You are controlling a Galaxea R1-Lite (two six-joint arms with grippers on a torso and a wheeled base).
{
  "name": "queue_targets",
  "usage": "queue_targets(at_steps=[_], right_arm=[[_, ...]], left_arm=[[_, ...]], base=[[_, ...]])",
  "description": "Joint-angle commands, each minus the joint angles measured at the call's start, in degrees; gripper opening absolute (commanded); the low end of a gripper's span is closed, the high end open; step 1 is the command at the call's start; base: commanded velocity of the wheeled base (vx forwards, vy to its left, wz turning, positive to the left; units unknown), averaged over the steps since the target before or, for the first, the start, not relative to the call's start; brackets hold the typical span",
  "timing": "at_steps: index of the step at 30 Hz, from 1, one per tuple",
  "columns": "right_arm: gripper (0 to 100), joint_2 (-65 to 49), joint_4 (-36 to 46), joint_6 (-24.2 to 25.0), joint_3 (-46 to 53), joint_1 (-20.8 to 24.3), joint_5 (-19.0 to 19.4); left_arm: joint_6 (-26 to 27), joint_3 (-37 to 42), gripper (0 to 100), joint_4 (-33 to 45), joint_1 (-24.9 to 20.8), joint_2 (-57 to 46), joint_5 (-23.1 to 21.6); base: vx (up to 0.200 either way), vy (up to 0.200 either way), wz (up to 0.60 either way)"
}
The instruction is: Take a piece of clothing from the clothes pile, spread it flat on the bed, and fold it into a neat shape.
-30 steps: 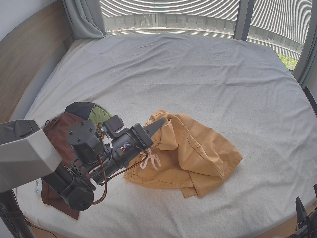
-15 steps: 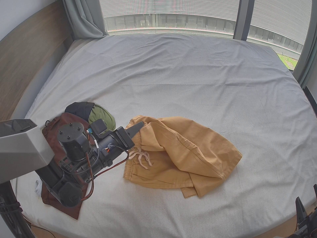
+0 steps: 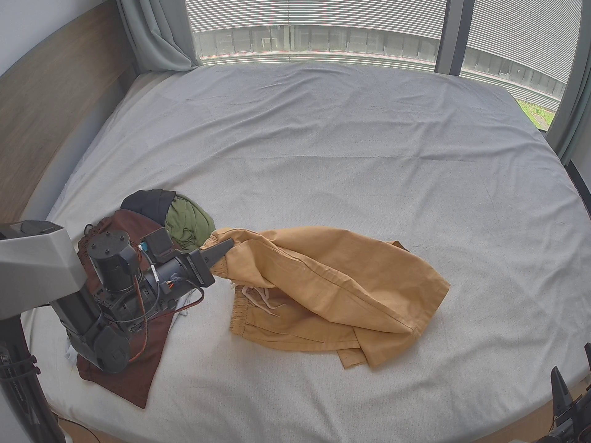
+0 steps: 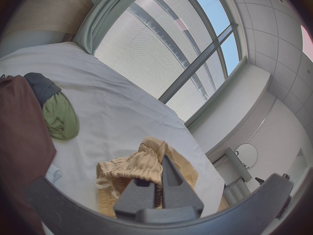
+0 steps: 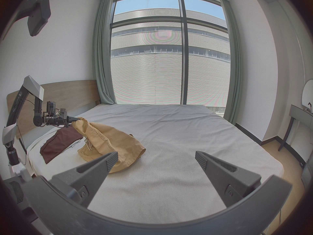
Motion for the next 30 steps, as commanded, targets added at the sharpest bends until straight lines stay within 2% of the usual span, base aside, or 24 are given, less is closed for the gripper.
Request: queue_targets(at_steps=[1, 9, 30], right_arm=[[100, -0.9, 0.0, -0.1, 1.0, -0.2, 0.2], [100, -0.9, -0.1, -0.5, 1.0, -0.2, 0.4], [100, -0.9, -0.2, -1.4, 1.0, -0.1, 0.7]], left_arm=[[1.0, 0.0, 0, -0.1, 3.3, 2.0, -1.2], [7.4, 0.2, 0, -0.1, 6.5, 4.0, -3.9], [7.5, -0.1, 0, -0.1, 5.8, 3.7, -3.9]], base=[[0.0, 0.0, 0.0], [0.0, 0.0, 0.0], [0.0, 0.0, 0.0]])
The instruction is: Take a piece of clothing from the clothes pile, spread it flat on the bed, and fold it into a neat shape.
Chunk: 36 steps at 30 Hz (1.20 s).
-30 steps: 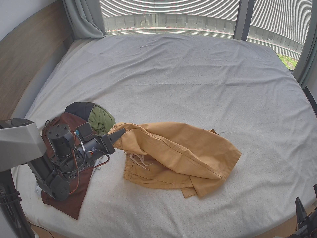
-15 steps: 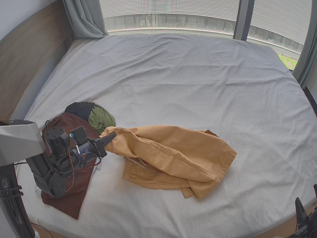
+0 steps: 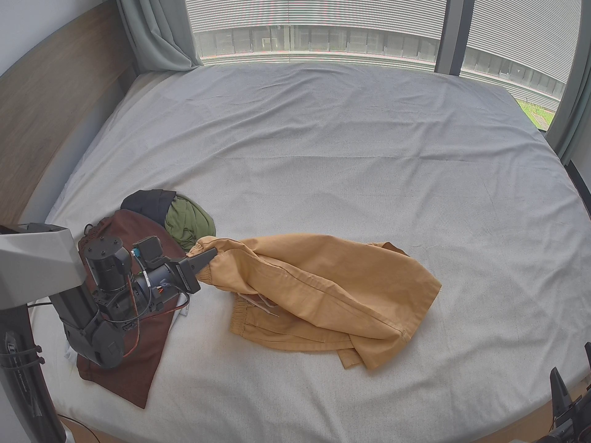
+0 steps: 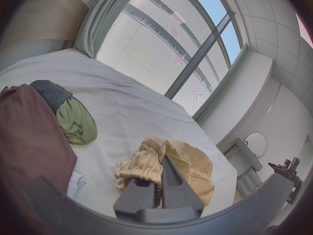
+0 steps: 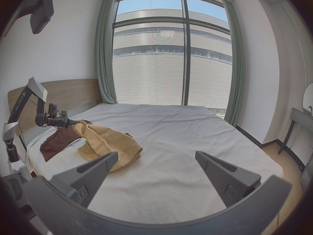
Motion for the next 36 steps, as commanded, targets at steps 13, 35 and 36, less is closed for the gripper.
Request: queue_targets(at_steps=[13, 35, 36], right_arm=[[100, -0.9, 0.0, -0.6, 1.0, 0.1, 0.9], [100, 5.4, -8.9, -0.2, -13.1, -2.8, 1.7], [100, 6.6, -8.7, -0.2, -13.8, -2.6, 2.0]], left_arm=[[0.1, -0.3, 0, -0.1, 0.3, -0.1, 0.1], [0.1, -0.7, 0, -0.1, 0.0, 0.6, 0.2], [0.2, -0.6, 0, -0.2, -0.2, 0.8, 0.2]], base=[[0.0, 0.0, 0.0], [0.0, 0.0, 0.0], [0.0, 0.0, 0.0]])
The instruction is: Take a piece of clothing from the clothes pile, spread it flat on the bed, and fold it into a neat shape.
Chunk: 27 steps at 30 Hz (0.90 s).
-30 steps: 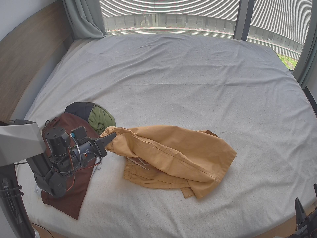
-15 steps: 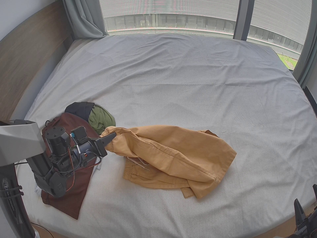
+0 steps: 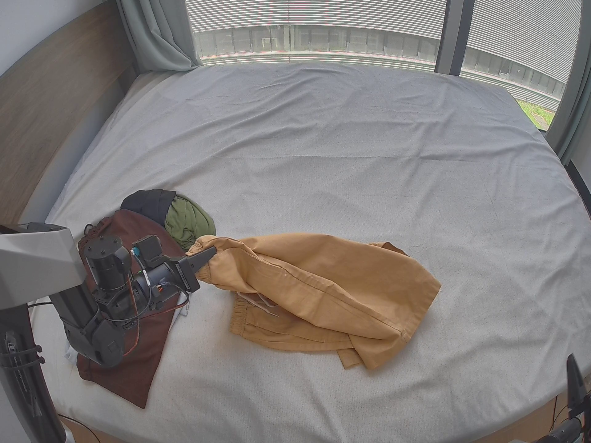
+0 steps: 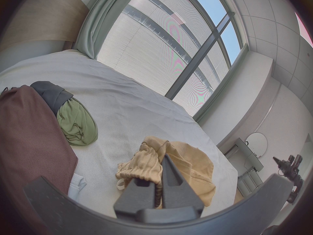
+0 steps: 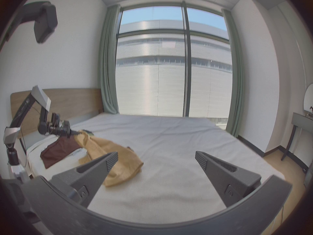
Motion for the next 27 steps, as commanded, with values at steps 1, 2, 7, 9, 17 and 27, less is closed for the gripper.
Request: queue_targets(at_steps=[1, 2, 7, 9, 17, 27], right_arm=[[100, 7.2, -3.8, 0.1, -11.9, -1.8, 1.1], [100, 7.9, -3.6, 0.2, -11.8, -1.5, 1.6], [100, 16.3, -2.7, 2.4, -12.3, 1.5, 3.1], [100, 19.3, -2.8, 4.7, -13.5, 3.1, 3.6], [100, 33.7, -3.3, 7.0, -19.9, 6.8, 6.8], [100, 47.2, -6.1, 7.0, -25.7, 7.0, 13.6]], left_arm=[[0.2, -0.2, 0, -0.2, -0.6, 0.9, 0.0], [0.2, -0.2, 0, -0.2, -0.8, 0.9, 0.1], [0.3, -0.3, 0, -0.2, -0.7, 0.7, 0.1], [0.4, -0.4, 0, -0.2, -0.5, 0.6, 0.1], [0.4, -1.2, 0, -0.2, -0.2, 0.5, 0.1], [0.5, -1.1, 0, -0.2, -0.2, 0.4, 0.1]], base=[[0.0, 0.0, 0.0], [0.0, 0.0, 0.0], [0.0, 0.0, 0.0], [0.0, 0.0, 0.0], [0.0, 0.0, 0.0], [0.0, 0.0, 0.0]])
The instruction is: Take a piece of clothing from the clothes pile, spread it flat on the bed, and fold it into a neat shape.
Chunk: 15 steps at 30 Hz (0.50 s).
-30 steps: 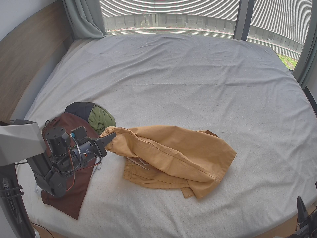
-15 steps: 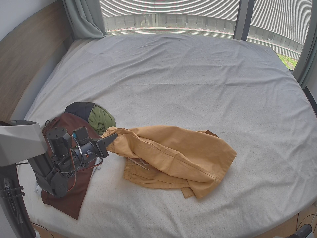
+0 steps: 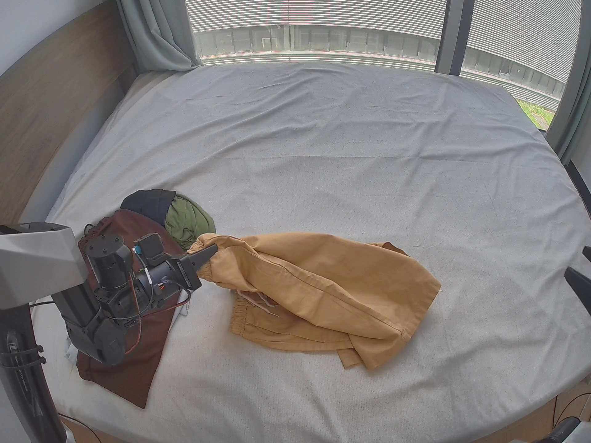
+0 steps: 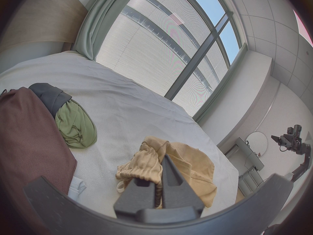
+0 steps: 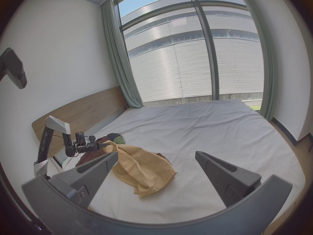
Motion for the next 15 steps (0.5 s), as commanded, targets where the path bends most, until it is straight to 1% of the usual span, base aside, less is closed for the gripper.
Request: queue_targets(at_steps=[1, 5, 9, 11, 15], right_arm=[[100, 10.8, -1.6, 0.2, -3.9, 0.4, 3.5], [100, 15.1, -2.4, 0.1, -5.6, 0.6, 4.9], [100, 17.8, -4.3, 0.6, -4.8, 2.1, 6.3], [100, 18.3, -5.1, 0.7, -4.7, 2.1, 6.3], [100, 19.0, -7.2, 2.6, -4.7, 2.7, 6.6]], left_arm=[[0.0, 0.1, 0, -0.3, 0.0, -0.2, 0.0], [-0.1, 0.1, 0, -0.2, 0.1, -0.2, -0.3], [0.0, 0.3, 0, -0.2, 0.1, -0.2, -0.3], [0.0, 0.3, 0, -0.3, 0.1, -0.2, -0.3], [0.0, 0.1, 0, -0.3, 0.2, -0.4, -0.3]], base=[[0.0, 0.0, 0.0], [0.0, 0.0, 0.0], [0.0, 0.0, 0.0], [0.0, 0.0, 0.0], [0.0, 0.0, 0.0]])
